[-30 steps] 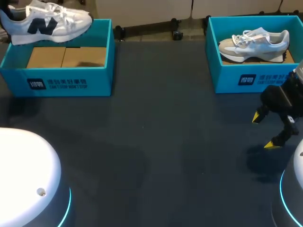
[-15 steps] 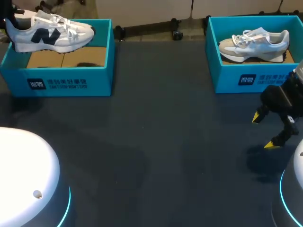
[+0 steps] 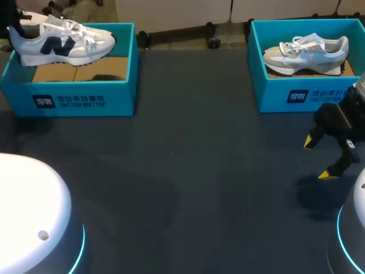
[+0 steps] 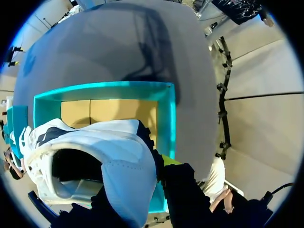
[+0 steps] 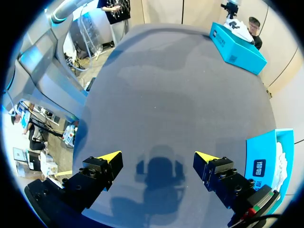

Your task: Take the shoe out of the shoebox, open the shoe tongue, remove and reinsert the insole, then place the shoe into the shoebox

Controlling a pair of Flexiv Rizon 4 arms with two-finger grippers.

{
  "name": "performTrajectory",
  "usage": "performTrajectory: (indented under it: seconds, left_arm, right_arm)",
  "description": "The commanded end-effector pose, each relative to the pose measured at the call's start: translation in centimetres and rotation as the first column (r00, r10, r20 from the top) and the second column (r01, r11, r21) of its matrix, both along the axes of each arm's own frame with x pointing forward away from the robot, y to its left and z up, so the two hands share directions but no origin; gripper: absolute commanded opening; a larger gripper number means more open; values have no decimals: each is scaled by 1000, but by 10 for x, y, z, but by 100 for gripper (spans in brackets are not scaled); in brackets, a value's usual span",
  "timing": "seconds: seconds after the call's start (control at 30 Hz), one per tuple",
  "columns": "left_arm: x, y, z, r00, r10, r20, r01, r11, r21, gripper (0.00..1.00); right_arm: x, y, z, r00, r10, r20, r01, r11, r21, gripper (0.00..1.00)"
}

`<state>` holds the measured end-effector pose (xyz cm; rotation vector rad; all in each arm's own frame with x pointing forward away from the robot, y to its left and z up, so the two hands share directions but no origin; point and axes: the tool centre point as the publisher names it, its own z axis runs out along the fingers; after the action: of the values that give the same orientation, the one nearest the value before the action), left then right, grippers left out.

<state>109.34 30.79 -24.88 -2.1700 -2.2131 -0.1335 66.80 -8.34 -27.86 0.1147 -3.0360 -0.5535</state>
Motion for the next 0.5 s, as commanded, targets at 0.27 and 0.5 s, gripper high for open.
performTrajectory:
  seconds: [0.27, 0.5]
  left_arm:
    - [14, -4, -40, 998, 49, -30, -49, 999, 15, 0]
    - [-5, -2, -49, 999, 2, -36, -2, 1000, 8, 0]
  right_arm:
    - [0, 1, -1, 1000, 0, 0, 0, 1000, -3, 100]
    - [0, 1, -1, 1000, 0, 0, 0, 1000, -3, 100]
